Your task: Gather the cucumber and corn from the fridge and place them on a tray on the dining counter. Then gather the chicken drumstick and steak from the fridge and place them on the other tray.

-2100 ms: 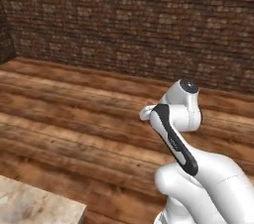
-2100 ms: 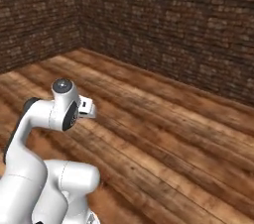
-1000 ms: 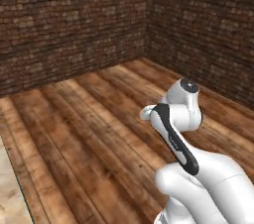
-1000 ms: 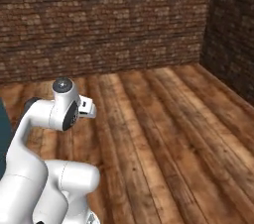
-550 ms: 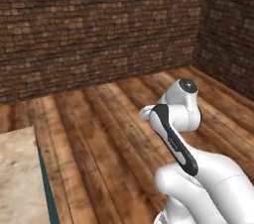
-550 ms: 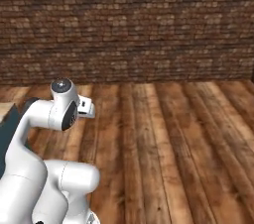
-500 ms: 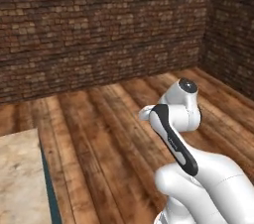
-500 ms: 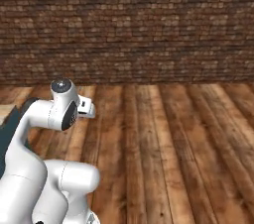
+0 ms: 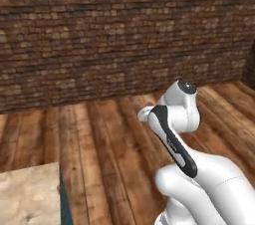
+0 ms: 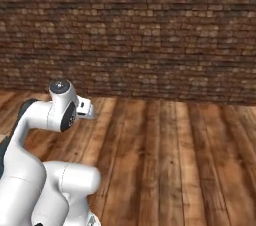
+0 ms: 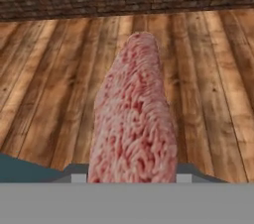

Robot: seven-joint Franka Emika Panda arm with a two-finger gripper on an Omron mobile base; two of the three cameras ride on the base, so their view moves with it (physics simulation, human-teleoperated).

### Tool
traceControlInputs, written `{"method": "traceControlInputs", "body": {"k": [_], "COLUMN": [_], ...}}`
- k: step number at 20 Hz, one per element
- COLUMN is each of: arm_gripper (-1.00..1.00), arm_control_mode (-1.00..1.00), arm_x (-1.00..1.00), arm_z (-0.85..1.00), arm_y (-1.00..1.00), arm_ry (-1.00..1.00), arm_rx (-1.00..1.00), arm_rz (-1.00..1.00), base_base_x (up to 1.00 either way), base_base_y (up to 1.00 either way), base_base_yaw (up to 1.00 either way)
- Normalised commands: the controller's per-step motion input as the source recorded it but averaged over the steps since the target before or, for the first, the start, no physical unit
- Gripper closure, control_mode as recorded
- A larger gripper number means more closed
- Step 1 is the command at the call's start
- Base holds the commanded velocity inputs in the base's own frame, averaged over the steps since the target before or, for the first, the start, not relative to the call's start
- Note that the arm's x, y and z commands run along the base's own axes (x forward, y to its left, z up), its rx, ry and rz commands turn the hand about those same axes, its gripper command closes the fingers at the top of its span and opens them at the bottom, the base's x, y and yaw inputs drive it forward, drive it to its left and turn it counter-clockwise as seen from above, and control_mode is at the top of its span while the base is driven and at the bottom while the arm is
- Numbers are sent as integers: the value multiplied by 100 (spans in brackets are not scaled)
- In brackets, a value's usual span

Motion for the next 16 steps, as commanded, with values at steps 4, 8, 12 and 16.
{"method": "traceControlInputs", "body": {"k": [4,8,12,16], "arm_gripper": [100,100,100,100], "arm_control_mode": [100,100,100,100], "arm_x": [0,0,0,0], "arm_z": [0,0,0,0], "arm_y": [0,0,0,0], "arm_ry": [0,0,0,0], "arm_rx": [0,0,0,0], "arm_rz": [0,0,0,0], "base_base_x": [100,100,100,100], "base_base_y": [-10,-9,-5,-5], "base_base_yaw": [35,41,46,51]}}
